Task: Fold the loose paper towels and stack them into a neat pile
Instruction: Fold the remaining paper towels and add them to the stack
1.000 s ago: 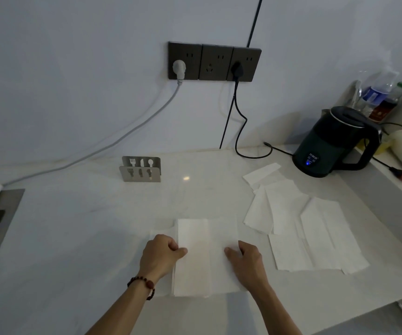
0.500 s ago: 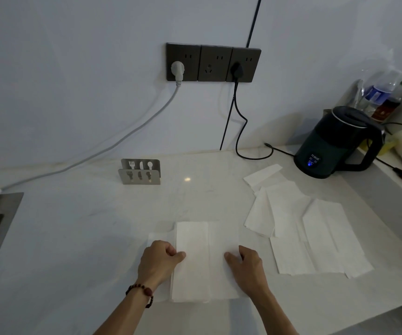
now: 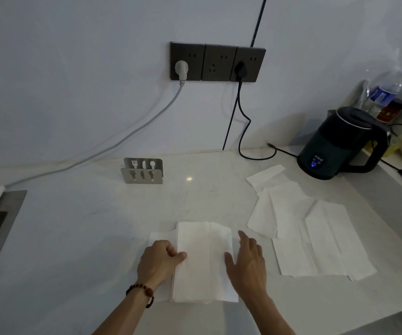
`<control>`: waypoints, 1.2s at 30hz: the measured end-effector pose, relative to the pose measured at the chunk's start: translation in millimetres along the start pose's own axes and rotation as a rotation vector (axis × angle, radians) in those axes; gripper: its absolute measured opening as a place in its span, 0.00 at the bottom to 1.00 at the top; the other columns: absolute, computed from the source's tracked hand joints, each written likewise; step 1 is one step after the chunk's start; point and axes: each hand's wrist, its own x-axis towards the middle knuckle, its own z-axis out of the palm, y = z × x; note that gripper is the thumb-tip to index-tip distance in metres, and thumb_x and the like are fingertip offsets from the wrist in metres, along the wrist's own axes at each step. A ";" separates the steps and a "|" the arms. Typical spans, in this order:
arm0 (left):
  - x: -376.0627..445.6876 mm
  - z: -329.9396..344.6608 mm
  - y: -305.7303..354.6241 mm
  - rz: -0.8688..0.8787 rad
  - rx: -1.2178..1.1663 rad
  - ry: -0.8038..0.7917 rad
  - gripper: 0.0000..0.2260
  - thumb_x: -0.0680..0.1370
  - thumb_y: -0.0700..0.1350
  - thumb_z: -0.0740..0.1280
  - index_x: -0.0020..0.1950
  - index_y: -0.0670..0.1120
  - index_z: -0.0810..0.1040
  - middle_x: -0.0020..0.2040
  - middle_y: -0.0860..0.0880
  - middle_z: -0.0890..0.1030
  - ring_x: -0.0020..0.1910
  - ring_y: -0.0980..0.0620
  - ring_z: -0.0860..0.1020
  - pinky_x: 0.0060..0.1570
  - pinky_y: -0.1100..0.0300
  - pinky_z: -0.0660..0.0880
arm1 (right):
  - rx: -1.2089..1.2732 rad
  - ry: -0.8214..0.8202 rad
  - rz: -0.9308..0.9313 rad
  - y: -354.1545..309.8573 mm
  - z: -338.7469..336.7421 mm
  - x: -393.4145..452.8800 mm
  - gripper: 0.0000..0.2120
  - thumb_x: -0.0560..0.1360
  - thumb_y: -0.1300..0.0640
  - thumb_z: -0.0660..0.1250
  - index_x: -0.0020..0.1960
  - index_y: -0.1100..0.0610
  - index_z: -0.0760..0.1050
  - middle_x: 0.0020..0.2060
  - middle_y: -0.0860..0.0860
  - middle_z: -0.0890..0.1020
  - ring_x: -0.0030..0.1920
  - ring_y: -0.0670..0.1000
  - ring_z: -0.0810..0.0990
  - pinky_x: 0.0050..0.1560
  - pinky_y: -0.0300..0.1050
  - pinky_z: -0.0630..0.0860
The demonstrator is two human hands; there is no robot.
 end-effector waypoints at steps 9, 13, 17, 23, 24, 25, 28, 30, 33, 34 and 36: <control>0.3 -21.7 -24.4 0.042 0.328 0.225 0.11 0.78 0.58 0.63 0.48 0.51 0.73 0.45 0.55 0.77 0.39 0.54 0.77 0.37 0.59 0.74 | -0.300 -0.381 -0.551 -39.1 17.8 -7.7 0.31 0.73 0.33 0.56 0.73 0.44 0.62 0.75 0.53 0.63 0.75 0.58 0.63 0.69 0.60 0.63; 2.5 -25.0 -29.1 0.012 0.406 0.184 0.11 0.75 0.58 0.65 0.47 0.51 0.72 0.44 0.55 0.74 0.38 0.55 0.76 0.35 0.61 0.71 | -0.327 -0.481 -0.545 -39.6 19.0 -5.2 0.38 0.75 0.32 0.54 0.78 0.42 0.43 0.78 0.52 0.38 0.78 0.56 0.37 0.74 0.61 0.42; 2.5 -21.1 -25.7 -0.015 0.331 0.140 0.08 0.77 0.53 0.66 0.42 0.51 0.75 0.39 0.57 0.76 0.36 0.58 0.75 0.31 0.64 0.68 | -0.369 -0.513 -0.551 -41.4 18.8 -4.9 0.41 0.73 0.30 0.55 0.78 0.42 0.40 0.77 0.53 0.36 0.77 0.56 0.34 0.74 0.62 0.41; 1.5 -32.2 -19.8 -0.040 -0.082 0.093 0.05 0.73 0.43 0.68 0.38 0.44 0.76 0.34 0.51 0.79 0.32 0.54 0.76 0.32 0.62 0.72 | -0.336 -0.521 -0.530 -41.2 19.5 -6.2 0.44 0.71 0.28 0.59 0.77 0.41 0.40 0.77 0.51 0.33 0.77 0.55 0.33 0.75 0.62 0.43; 0.8 -35.1 -15.8 -0.020 -0.111 0.086 0.06 0.73 0.42 0.68 0.38 0.43 0.75 0.33 0.50 0.78 0.31 0.54 0.75 0.32 0.61 0.71 | -0.323 -0.522 -0.526 -41.1 19.1 -6.1 0.45 0.70 0.28 0.59 0.78 0.41 0.40 0.76 0.50 0.32 0.77 0.55 0.33 0.75 0.62 0.43; -1.0 -37.6 -10.8 0.002 -0.137 0.080 0.06 0.73 0.42 0.68 0.37 0.43 0.74 0.32 0.50 0.77 0.31 0.53 0.74 0.32 0.61 0.70 | -0.311 -0.522 -0.523 -40.7 19.1 -6.5 0.46 0.70 0.28 0.60 0.78 0.41 0.40 0.76 0.49 0.32 0.77 0.54 0.33 0.75 0.62 0.44; -7.8 -40.6 7.0 0.083 -0.273 0.017 0.08 0.73 0.42 0.69 0.36 0.44 0.72 0.32 0.50 0.76 0.32 0.53 0.73 0.34 0.61 0.70 | -0.305 -0.532 -0.524 -39.5 18.7 -6.8 0.48 0.68 0.27 0.60 0.78 0.42 0.39 0.77 0.50 0.34 0.77 0.54 0.33 0.75 0.62 0.43; -13.1 -41.0 18.7 0.124 -0.405 -0.079 0.09 0.76 0.45 0.69 0.39 0.43 0.73 0.35 0.50 0.81 0.33 0.52 0.79 0.34 0.61 0.74 | -0.304 -0.523 -0.529 -41.9 15.0 -5.9 0.49 0.68 0.27 0.61 0.78 0.44 0.40 0.78 0.50 0.36 0.77 0.54 0.35 0.75 0.61 0.44; -15.4 -37.1 19.1 0.146 -0.442 -0.139 0.10 0.80 0.48 0.64 0.42 0.44 0.77 0.41 0.51 0.84 0.37 0.52 0.84 0.39 0.59 0.78 | -0.323 -0.473 -0.563 -38.7 9.9 -2.6 0.48 0.70 0.32 0.64 0.79 0.48 0.42 0.79 0.50 0.44 0.78 0.53 0.40 0.76 0.59 0.45; -14.2 -34.3 13.5 0.167 -0.370 -0.106 0.09 0.80 0.48 0.64 0.42 0.46 0.78 0.41 0.52 0.84 0.39 0.54 0.83 0.42 0.58 0.79 | -0.320 -0.441 -0.567 -34.6 9.6 -2.4 0.47 0.71 0.36 0.66 0.79 0.50 0.44 0.79 0.50 0.47 0.78 0.53 0.43 0.76 0.59 0.47; -10.5 -28.0 0.2 0.244 -0.175 -0.038 0.06 0.79 0.47 0.64 0.45 0.51 0.79 0.45 0.57 0.82 0.46 0.58 0.81 0.49 0.61 0.78 | -0.277 -0.348 -0.538 -26.9 7.2 -4.1 0.40 0.72 0.44 0.68 0.77 0.52 0.55 0.78 0.53 0.56 0.78 0.55 0.53 0.74 0.61 0.58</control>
